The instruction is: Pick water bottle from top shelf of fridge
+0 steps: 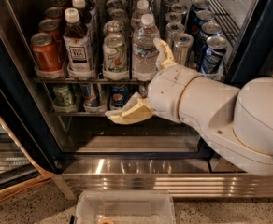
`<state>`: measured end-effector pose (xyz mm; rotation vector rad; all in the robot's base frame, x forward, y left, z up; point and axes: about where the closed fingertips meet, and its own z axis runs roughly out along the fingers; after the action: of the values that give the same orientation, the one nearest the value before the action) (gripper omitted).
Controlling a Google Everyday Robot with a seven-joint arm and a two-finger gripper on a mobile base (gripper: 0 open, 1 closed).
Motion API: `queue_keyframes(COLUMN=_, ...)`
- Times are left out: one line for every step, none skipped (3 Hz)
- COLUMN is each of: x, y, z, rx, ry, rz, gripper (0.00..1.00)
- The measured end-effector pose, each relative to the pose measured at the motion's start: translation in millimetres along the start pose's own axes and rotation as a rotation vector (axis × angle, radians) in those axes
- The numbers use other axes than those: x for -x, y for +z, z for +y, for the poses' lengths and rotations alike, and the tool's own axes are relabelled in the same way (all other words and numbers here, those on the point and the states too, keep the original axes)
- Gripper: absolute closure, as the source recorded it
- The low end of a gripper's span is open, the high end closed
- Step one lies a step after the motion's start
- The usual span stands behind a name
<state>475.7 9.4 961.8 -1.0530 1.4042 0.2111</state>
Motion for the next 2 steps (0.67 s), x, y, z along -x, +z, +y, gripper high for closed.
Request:
queue_keyframes(x=0.1, y=0.2, z=0.0, rx=0.000, ry=0.001, rz=-0.001, gripper=0.00)
queue_keyframes(x=0.1, y=0.2, z=0.0, rx=0.000, ry=0.001, rz=-0.001, gripper=0.19)
